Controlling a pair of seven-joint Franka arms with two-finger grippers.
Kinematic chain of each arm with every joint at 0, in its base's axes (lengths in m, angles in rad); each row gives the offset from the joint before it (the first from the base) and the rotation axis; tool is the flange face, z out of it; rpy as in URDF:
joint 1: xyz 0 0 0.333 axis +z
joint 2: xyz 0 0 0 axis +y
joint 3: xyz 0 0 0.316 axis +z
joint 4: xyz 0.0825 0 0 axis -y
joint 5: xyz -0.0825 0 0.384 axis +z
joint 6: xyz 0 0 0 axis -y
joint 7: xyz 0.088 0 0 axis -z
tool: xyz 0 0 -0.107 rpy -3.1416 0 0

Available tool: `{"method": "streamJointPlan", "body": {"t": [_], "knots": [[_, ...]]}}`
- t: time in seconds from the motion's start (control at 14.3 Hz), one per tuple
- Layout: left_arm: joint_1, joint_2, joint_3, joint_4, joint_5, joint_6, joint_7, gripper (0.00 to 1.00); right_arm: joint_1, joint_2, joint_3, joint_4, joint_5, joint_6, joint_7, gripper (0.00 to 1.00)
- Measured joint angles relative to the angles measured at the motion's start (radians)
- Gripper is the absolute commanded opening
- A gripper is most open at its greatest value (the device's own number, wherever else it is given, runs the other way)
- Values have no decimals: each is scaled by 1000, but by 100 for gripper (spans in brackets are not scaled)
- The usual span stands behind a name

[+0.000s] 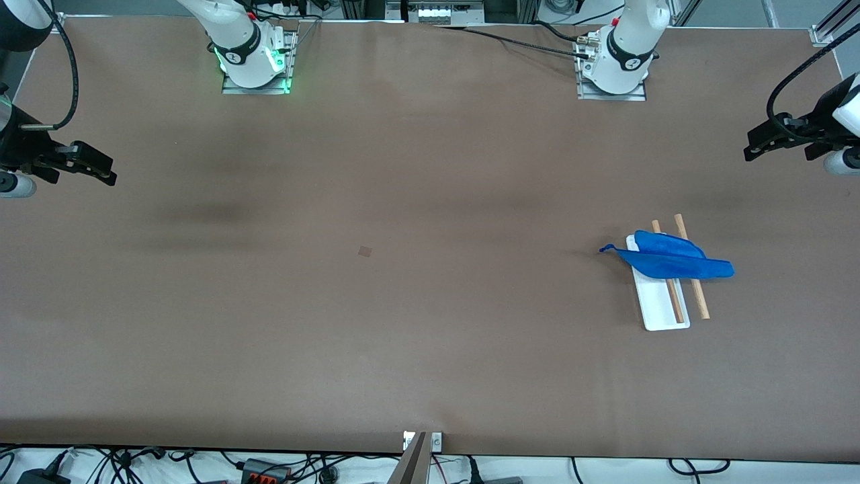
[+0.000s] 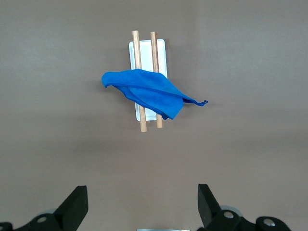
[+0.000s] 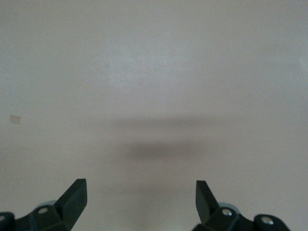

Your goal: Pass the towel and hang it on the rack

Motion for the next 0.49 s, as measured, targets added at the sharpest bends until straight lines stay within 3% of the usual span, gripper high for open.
{"method": "streamJointPlan", "body": {"t": [0.49], "knots": [[-21, 0, 0, 0, 0, 1, 0, 100, 0, -1, 0, 0, 0, -7, 0, 100]]}}
